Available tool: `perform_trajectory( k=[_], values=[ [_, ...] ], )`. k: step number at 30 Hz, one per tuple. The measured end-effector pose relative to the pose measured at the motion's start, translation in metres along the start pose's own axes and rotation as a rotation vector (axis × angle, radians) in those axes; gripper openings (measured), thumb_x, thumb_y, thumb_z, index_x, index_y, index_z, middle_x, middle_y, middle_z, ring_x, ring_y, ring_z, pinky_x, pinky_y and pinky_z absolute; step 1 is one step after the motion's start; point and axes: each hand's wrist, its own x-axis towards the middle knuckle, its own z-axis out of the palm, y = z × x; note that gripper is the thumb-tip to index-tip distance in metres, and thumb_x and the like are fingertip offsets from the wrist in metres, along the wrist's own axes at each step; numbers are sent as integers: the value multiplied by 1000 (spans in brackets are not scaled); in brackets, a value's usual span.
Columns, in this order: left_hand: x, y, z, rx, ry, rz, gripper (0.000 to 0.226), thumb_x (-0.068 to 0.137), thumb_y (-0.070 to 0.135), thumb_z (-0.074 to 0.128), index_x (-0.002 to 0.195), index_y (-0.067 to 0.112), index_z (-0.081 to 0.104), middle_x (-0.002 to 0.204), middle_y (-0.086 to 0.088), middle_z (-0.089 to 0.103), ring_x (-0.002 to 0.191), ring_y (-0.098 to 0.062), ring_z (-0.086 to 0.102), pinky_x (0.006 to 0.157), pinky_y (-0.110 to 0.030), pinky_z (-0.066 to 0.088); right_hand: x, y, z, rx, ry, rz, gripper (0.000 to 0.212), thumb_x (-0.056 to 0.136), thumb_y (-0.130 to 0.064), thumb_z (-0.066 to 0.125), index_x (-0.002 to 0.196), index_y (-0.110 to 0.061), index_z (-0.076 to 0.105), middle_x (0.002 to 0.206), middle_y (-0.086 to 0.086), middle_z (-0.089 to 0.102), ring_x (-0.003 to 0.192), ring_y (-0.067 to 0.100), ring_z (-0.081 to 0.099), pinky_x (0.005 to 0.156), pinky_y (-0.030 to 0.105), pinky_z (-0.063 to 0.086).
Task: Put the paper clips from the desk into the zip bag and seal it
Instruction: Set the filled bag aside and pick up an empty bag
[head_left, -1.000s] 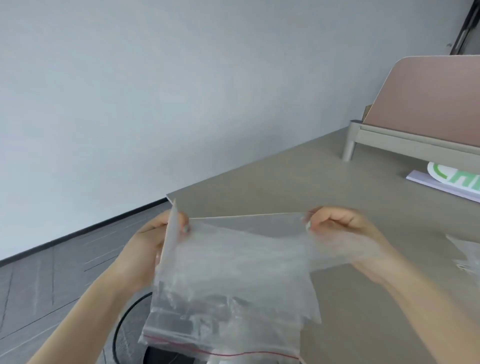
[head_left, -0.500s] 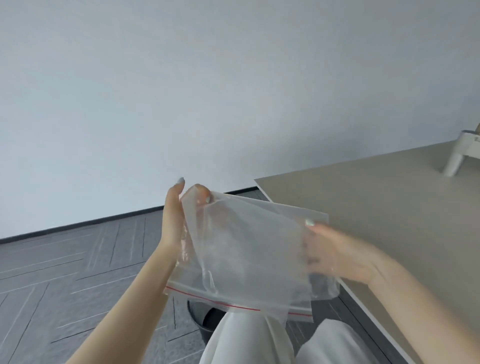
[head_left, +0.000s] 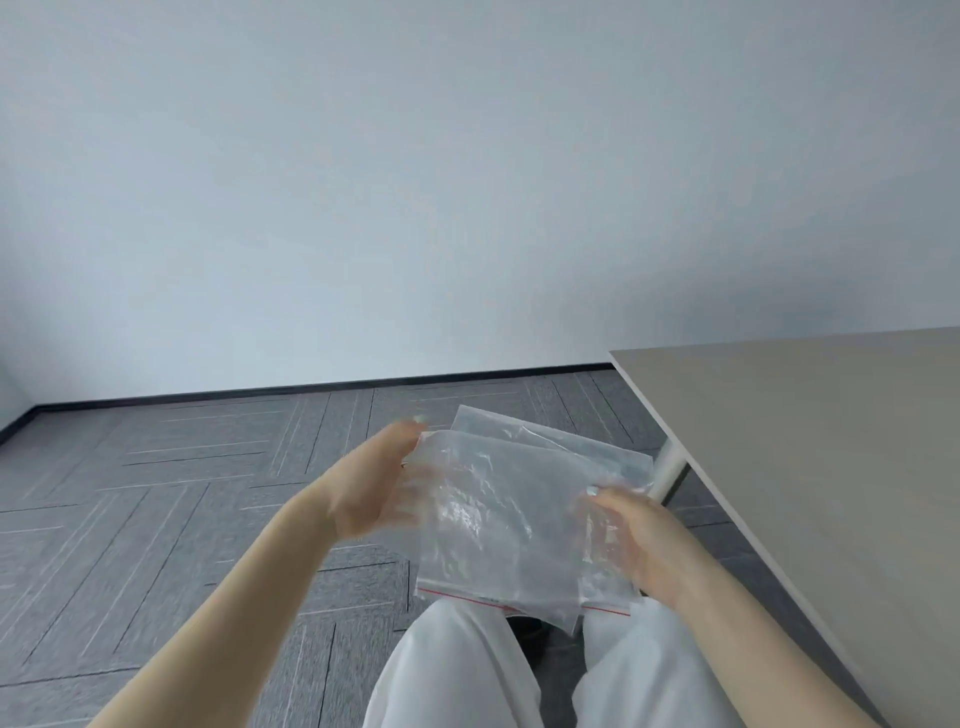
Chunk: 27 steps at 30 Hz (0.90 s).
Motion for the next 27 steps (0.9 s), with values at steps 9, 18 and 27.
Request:
perform_trajectory(
  k=[9,18,27],
  values=[
    [120,-83,-17,112,266,-304,29,81,-4,54,106,10,60,86,-7,61,71,-16,57,55,-25,46,80,51,-32,-144,122,285,20,78,-26,69,92,-12,70,87,6,71,81,22,65,70,30,46],
    [216,-160,-30,-205,434,-534,10,89,15,58,85,7,62,73,-6,59,63,-18,50,53,-23,36,194,169,-87,-186,402,531,40,65,-9,77,98,10,64,97,23,67,86,35,65,87,49,51],
    [286,-196,-40,-214,501,-590,55,94,37,49,140,12,33,144,-11,37,132,-29,33,106,-42,28,263,183,-71,-124,509,499,44,65,-11,70,106,-3,58,96,19,64,79,32,61,63,41,56]
  ],
)
